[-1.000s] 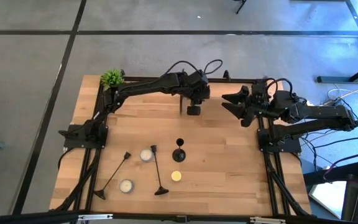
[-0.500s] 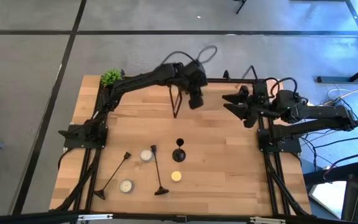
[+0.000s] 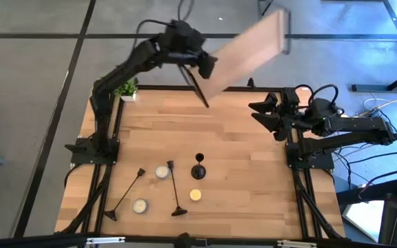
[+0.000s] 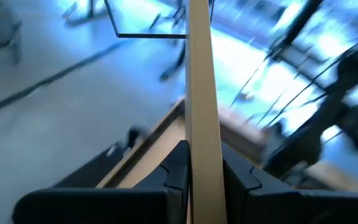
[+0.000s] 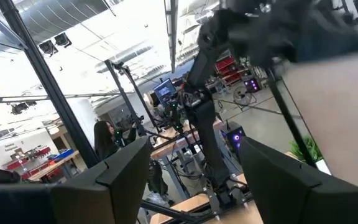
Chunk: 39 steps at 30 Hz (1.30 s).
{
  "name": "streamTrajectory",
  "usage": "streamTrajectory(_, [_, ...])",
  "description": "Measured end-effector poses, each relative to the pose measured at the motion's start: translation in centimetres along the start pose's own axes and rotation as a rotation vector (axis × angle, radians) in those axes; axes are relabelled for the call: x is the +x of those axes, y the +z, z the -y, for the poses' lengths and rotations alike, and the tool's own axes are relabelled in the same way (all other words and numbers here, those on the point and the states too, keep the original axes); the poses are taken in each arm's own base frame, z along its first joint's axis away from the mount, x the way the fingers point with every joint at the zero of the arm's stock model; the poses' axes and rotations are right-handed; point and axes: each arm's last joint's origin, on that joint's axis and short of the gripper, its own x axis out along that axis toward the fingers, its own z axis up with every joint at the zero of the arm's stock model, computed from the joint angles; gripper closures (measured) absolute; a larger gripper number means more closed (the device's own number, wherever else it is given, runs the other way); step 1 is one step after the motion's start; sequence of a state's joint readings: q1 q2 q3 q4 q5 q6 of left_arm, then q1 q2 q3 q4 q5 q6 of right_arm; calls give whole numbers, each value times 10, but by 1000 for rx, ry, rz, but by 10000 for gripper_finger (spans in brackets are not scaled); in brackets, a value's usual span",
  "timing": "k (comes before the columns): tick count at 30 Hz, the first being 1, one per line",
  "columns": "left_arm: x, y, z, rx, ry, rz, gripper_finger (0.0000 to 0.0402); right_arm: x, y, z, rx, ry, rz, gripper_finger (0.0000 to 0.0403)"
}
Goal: Pick & Place candle stick holders
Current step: Prepare the shelf to begin the demonstration
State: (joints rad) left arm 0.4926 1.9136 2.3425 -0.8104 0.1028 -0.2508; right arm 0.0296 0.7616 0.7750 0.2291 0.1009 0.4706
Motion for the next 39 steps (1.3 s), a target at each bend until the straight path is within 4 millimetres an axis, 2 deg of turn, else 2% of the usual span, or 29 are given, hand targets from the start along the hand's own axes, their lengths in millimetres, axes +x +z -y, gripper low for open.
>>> streamTrajectory(10, [-28, 26, 10, -122, -270, 159, 362, 1, 1, 0, 40, -7, 15, 153])
streamTrajectory(15, [-43, 39, 15, -156, -351, 257, 362, 1, 5, -5, 131, 102, 25, 153])
streamTrajectory(20, [-59, 50, 19, -197, -419, 337, 362, 0, 14, -11, 159, 136, 139, 153])
streamTrajectory(24, [-69, 54, 22, -201, -457, 369, 362, -3, 19, -12, 84, 53, 230, 153])
streamTrajectory(33, [-82, 57, 37, -211, -519, 405, 362, -13, 30, -6, -106, -271, 393, 153])
streamTrajectory(36, [-81, 55, 42, -211, -532, 390, 362, -16, 37, -7, -121, -304, 471, 153])
streamTrajectory(39, [-80, 52, 48, -213, -545, 365, 362, -20, 46, -9, -136, -257, 561, 153])
